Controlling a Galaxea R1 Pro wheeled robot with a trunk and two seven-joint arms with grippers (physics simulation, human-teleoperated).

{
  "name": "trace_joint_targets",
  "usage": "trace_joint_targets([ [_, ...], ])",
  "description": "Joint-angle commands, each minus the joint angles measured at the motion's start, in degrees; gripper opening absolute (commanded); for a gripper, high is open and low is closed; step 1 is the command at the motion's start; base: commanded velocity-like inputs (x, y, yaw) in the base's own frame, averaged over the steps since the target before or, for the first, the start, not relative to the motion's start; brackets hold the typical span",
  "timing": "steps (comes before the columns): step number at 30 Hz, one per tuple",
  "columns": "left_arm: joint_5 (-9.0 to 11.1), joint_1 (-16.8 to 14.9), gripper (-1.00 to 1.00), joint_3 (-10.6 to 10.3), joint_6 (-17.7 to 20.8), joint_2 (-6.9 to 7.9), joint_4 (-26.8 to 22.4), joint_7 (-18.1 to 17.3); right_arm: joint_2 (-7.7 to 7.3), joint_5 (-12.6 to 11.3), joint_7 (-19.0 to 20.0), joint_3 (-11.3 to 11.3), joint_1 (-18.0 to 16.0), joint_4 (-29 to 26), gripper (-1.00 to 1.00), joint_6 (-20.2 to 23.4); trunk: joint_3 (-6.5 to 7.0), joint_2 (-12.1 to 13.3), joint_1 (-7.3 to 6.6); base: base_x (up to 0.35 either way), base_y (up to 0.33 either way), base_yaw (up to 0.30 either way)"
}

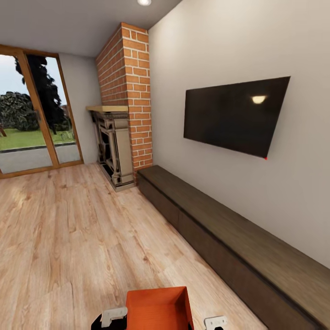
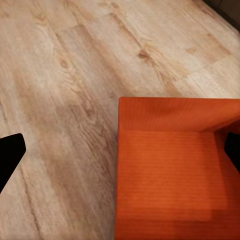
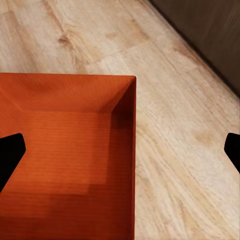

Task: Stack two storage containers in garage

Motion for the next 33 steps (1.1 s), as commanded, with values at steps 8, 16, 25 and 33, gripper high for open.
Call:
trace_joint_targets([
  [8, 0.6, 0.0, 1.0, -0.5, -0.2, 0.05, 0.0, 0.3, -0.03, 0.3, -0.4, 0.3, 0.0, 0.1, 1.0, -0.1, -1.5, -3.3, 1.76, 0.0, 0.0, 0.0],
  [16, 0.5, 0.0, 1.0, -0.6, -0.2, -0.1, 0.0, 0.3, -0.03, 0.3, -0.4, 0.3, 0.1, 0.1, 1.0, -0.2, -2.94, -6.5, 3.52, 0.0, 0.0, 0.0],
  [25, 0.5, 0.0, 1.0, -0.7, -0.2, -0.21, 0.0, 0.3, -0.03, 0.3, -0.4, 0.3, 0.1, 0.1, 1.0, -0.2, -4.01, -8.9, 4.83, 0.0, 0.0, 0.0],
  [33, 0.5, 0.0, 1.0, -0.8, -0.2, -0.22, 0.0, 0.3, -0.03, 0.3, -0.4, 0.3, 0.1, 0.1, 1.0, -0.2, -4.01, -8.9, 4.83, 0.0, 0.0, 0.0],
])
